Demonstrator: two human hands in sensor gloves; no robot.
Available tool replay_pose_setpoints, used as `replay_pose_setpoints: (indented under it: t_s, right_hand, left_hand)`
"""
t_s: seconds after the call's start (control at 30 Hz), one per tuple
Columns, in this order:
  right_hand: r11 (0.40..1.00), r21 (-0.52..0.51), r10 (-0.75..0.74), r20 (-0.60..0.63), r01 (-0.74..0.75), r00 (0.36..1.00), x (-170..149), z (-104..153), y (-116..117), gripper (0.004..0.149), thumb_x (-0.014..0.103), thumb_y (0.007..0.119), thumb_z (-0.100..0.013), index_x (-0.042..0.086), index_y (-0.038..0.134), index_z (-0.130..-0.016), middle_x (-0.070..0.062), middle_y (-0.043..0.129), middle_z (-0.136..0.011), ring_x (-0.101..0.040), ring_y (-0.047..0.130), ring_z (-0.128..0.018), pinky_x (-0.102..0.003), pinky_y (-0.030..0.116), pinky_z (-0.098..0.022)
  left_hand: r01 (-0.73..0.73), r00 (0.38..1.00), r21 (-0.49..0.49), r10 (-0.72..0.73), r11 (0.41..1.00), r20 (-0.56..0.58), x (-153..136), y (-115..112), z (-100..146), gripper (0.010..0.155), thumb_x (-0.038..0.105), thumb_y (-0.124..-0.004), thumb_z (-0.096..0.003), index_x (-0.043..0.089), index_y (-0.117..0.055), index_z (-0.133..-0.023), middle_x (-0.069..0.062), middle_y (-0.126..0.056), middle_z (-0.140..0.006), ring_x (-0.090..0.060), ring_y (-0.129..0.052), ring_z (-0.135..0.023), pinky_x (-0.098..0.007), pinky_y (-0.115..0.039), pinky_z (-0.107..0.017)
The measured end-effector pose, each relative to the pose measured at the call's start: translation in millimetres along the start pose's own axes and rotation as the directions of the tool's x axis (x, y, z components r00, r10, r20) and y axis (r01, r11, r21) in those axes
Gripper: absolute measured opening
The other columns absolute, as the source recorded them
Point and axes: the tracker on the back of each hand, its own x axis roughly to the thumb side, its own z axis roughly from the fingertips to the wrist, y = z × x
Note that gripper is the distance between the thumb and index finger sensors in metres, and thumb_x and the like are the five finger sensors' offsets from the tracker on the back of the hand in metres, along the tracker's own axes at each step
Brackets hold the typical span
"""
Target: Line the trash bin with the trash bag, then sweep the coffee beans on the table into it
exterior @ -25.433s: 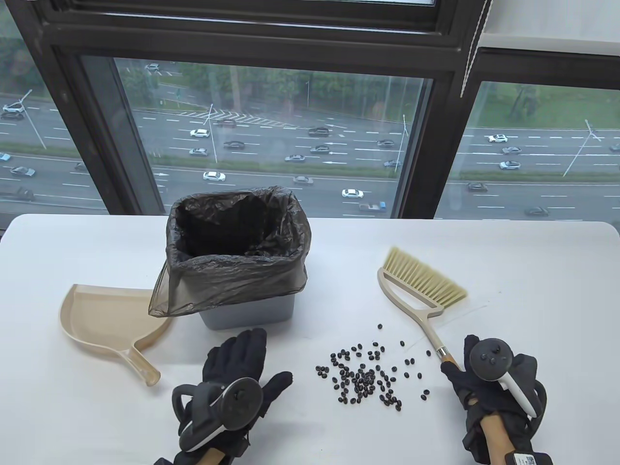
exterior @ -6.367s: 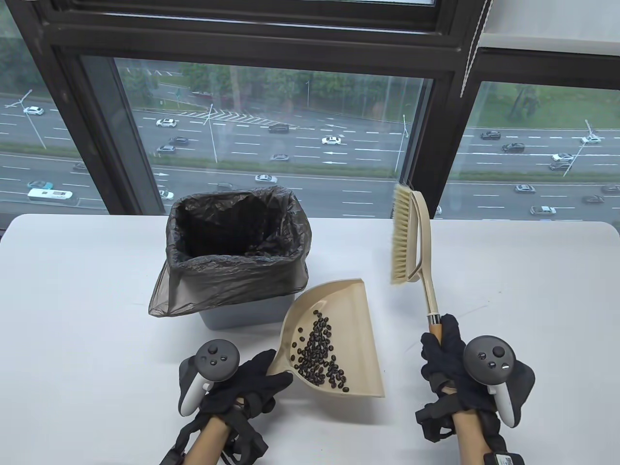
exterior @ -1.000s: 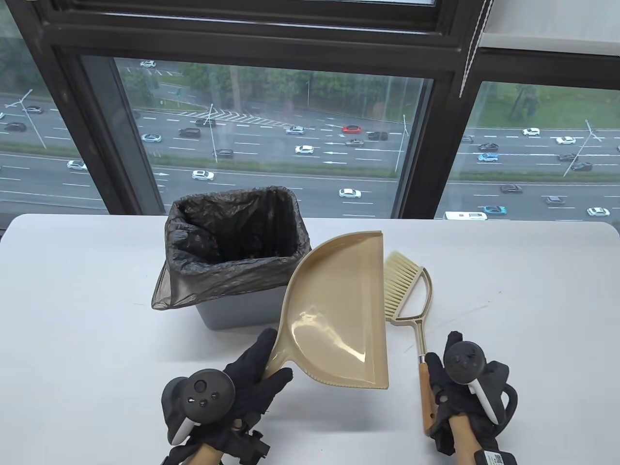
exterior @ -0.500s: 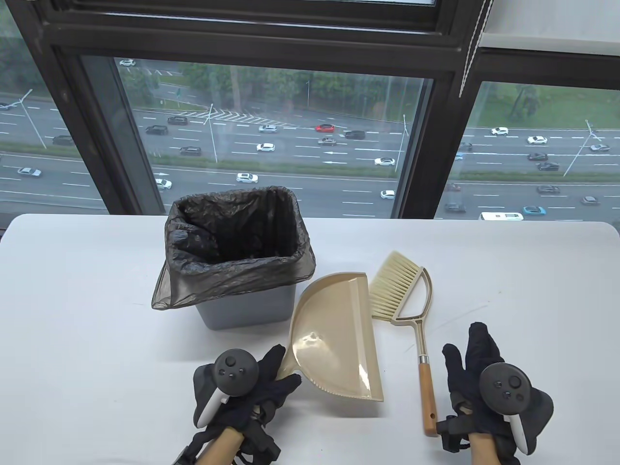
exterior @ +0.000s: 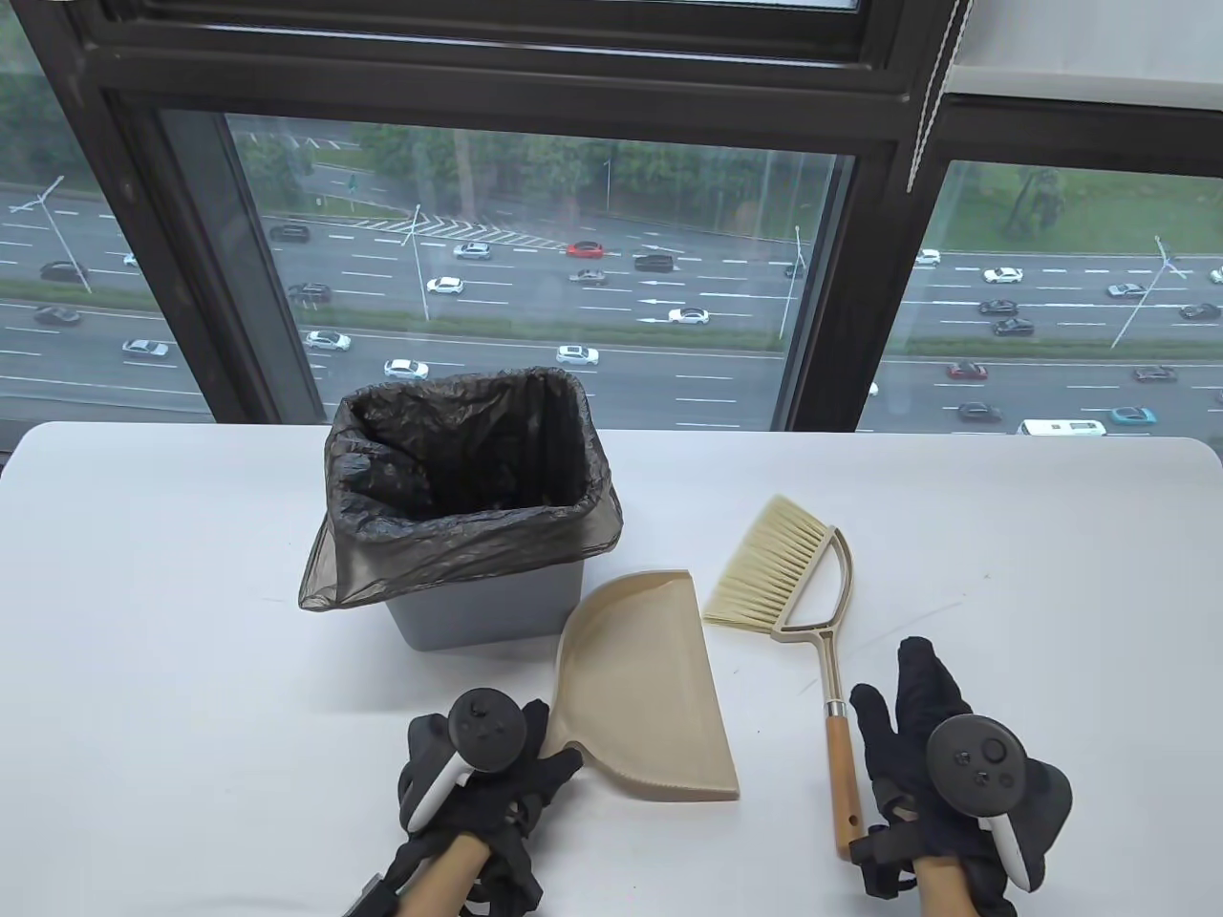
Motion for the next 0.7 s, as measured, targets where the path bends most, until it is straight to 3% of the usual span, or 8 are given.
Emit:
replay_pose_setpoints:
  t_s: [0.2, 0.4, 0.5, 0.63, 0.7]
  right_hand:
    - [1.0, 0.0, -0.005, -0.006, 0.005, 1.0, -1, 0, -1, 0.071, 0.05, 0.069, -0.049, 0.017, 0.045, -0.107, -0.017, 0.056, -0.109, -0.044, 0.069, -0.094, -0.063, 0.053, -0.07]
    - [0.999, -0.031, -0.043, 0.01, 0.043, 0.999, -6, 0, -12, 0.075, 0.053, 0.069, -0.049, 0.018, 0.041, -0.108, -0.016, 0.047, -0.113, -0.047, 0.055, -0.101, -0.065, 0.046, -0.072]
    - [0.996, -0.017, -0.085, 0.071, 0.087, 0.994, -3, 2, -13, 0.076, 0.056, 0.067, -0.048, 0.019, 0.038, -0.108, -0.015, 0.033, -0.115, -0.047, 0.043, -0.105, -0.066, 0.04, -0.073]
    - [0.99, 0.019, -0.139, 0.169, 0.138, 0.976, 9, 8, -12, 0.079, 0.058, 0.067, -0.048, 0.02, 0.034, -0.109, -0.015, 0.028, -0.116, -0.046, 0.04, -0.106, -0.066, 0.038, -0.074]
    - [0.992, 0.029, -0.124, 0.229, 0.121, 0.965, 20, 14, -12, 0.079, 0.059, 0.067, -0.048, 0.022, 0.033, -0.109, -0.014, 0.027, -0.117, -0.046, 0.035, -0.108, -0.067, 0.029, -0.074]
  left_hand:
    - [0.043, 0.999, 0.054, -0.043, 0.998, 0.002, 5, 12, 8, 0.082, 0.066, -0.066, -0.0528, 0.017, -0.046, -0.116, -0.014, -0.07, -0.111, -0.029, -0.094, -0.088, -0.053, -0.075, -0.064]
    - [0.071, 0.997, 0.228, -0.074, 0.971, 0.005, 4, 43, 28, 0.087, 0.072, -0.063, -0.051, 0.019, -0.043, -0.117, -0.019, -0.055, -0.12, -0.035, -0.085, -0.097, -0.058, -0.07, -0.068]
    - [0.089, 0.995, 0.324, -0.098, 0.942, 0.013, 6, 58, 40, 0.088, 0.073, -0.063, -0.0508, 0.019, -0.042, -0.117, -0.02, -0.05, -0.121, -0.038, -0.079, -0.102, -0.06, -0.067, -0.069]
    - [0.164, 0.979, 0.489, -0.201, 0.857, 0.024, 16, 75, 63, 0.084, 0.072, -0.063, -0.0513, 0.02, -0.047, -0.115, -0.02, -0.047, -0.122, -0.04, -0.073, -0.106, -0.064, -0.061, -0.072]
    - [0.185, 0.966, 0.565, -0.254, 0.804, 0.044, 23, 81, 76, 0.085, 0.072, -0.063, -0.0517, 0.02, -0.044, -0.116, -0.02, -0.047, -0.122, -0.04, -0.073, -0.106, -0.063, -0.061, -0.072]
